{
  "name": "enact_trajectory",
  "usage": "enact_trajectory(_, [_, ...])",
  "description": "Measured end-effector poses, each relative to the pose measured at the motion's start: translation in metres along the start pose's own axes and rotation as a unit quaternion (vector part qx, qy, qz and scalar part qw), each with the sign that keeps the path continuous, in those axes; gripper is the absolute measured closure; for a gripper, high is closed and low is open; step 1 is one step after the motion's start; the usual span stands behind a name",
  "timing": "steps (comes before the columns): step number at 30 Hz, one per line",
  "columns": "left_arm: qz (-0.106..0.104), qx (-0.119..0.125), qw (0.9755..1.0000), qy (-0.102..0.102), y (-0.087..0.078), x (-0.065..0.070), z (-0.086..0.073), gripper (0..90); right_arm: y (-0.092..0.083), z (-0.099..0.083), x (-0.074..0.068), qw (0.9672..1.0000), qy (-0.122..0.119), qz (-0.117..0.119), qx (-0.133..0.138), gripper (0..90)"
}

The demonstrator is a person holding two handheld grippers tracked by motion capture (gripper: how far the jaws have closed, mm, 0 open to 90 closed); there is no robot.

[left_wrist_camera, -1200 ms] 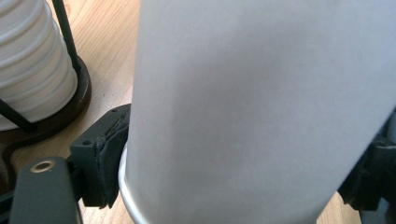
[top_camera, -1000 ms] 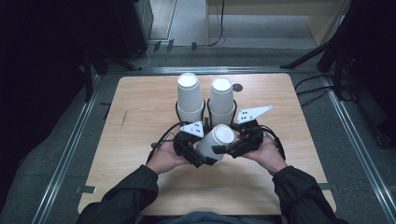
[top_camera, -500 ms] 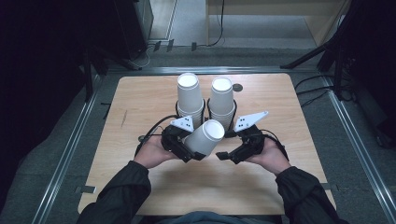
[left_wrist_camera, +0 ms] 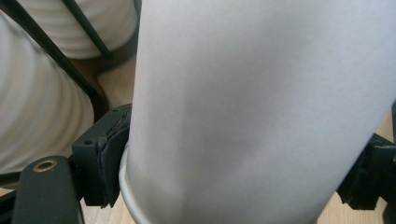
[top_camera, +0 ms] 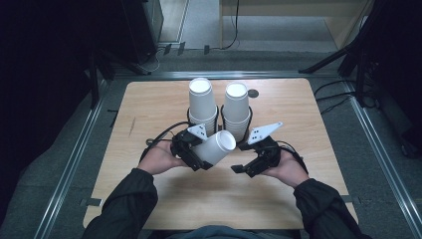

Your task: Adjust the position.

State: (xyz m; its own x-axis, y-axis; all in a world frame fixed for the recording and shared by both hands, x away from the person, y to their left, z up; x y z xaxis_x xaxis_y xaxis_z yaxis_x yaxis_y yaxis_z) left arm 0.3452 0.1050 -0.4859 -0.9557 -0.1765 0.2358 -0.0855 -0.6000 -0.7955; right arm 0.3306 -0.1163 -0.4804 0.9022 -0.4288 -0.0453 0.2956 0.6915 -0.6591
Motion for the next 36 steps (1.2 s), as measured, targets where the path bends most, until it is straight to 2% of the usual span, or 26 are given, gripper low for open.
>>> enact_trajectory(1, [-0.002,-0.017,0.9998,0.002,0.004,-0.001,-0.001,13.9,-0.002,-0.001,0.001,1.0000,-0.003,-0.001,0.001,16.3])
enact_trajectory(3, [-0.005,-0.019,0.9998,0.002,0.006,-0.002,-0.002,13.8,-0.003,-0.001,0.001,1.0000,-0.002,-0.001,0.003,16.3])
enact_trajectory(4, [-0.016,-0.017,0.9997,-0.005,0.008,-0.003,-0.003,13.9,-0.001,-0.002,0.002,0.9999,0.009,0.006,0.003,16.3])
enact_trajectory(5, [-0.021,-0.019,0.9995,-0.013,0.010,-0.006,-0.004,13.9,0.000,-0.002,0.002,1.0000,0.010,0.002,0.000,16.3])
enact_trajectory(6, [-0.021,-0.019,0.9995,-0.013,0.010,-0.006,-0.004,13.9,0.000,-0.002,0.002,1.0000,0.010,0.002,0.000,16.3])
enact_trajectory(7, [-0.017,-0.032,0.9993,-0.008,0.012,-0.007,-0.004,13.9,0.002,-0.003,0.000,1.0000,0.005,-0.003,-0.007,16.3])
enact_trajectory(10, [-0.016,-0.037,0.9992,-0.007,0.015,-0.005,-0.003,13.9,0.003,-0.004,0.001,0.9999,0.001,-0.009,-0.012,16.3])
enact_trajectory(13, [-0.030,-0.051,0.9982,-0.005,0.021,-0.002,-0.001,13.8,0.004,-0.003,0.004,0.9999,0.006,-0.012,-0.003,16.3])
enact_trajectory(17, [-0.035,-0.061,0.9975,-0.005,0.023,-0.001,0.000,13.9,0.007,-0.001,0.004,0.9999,0.015,-0.004,0.000,16.3])
enact_trajectory(22, [-0.043,-0.078,0.9960,0.006,0.031,0.002,0.001,13.8,0.013,0.002,-0.002,1.0000,0.002,0.003,-0.003,16.0])
enact_trajectory(23, [-0.047,-0.082,0.9955,0.008,0.034,0.004,0.002,13.7,0.014,0.005,-0.005,0.9999,0.001,0.013,-0.003,15.9])
enact_trajectory(25, [-0.048,-0.083,0.9953,0.008,0.036,0.005,0.002,13.5,0.016,0.006,-0.006,0.9999,-0.003,0.015,-0.001,15.9])
enact_trajectory(30, [-0.054,-0.083,0.9950,0.016,0.038,0.008,0.005,13.0,0.023,0.009,-0.013,0.9995,-0.013,0.023,-0.019,16.7])
enact_trajectory(31, [-0.054,-0.085,0.9948,0.016,0.038,0.008,0.005,12.7,0.023,0.010,-0.015,0.9992,-0.025,0.029,-0.016,22.5])
enact_trajectory(33, [-0.061,-0.079,0.9948,0.017,0.037,0.009,0.005,11.5,0.021,0.012,-0.016,0.9990,-0.031,0.029,-0.012,23.6])
enact_trajectory(36, [-0.063,-0.068,0.9956,0.017,0.035,0.009,0.004,9.0,0.019,0.013,-0.015,0.9990,-0.024,0.037,-0.011,23.8])
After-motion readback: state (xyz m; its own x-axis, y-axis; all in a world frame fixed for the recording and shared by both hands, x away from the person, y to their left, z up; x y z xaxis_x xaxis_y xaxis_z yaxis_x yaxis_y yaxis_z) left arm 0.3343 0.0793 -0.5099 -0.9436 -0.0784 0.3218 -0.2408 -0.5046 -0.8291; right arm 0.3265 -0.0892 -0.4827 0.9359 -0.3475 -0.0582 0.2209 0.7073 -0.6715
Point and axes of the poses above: each handheld gripper's, and its own axes: y roughly forward along the jaws, z roughly out of its top, x roughly to its right, the point moved 3 cm from there along y, roughly forward along the jaws, and after that the axes turned 11 degrees about -z, right-handed, at the moved point
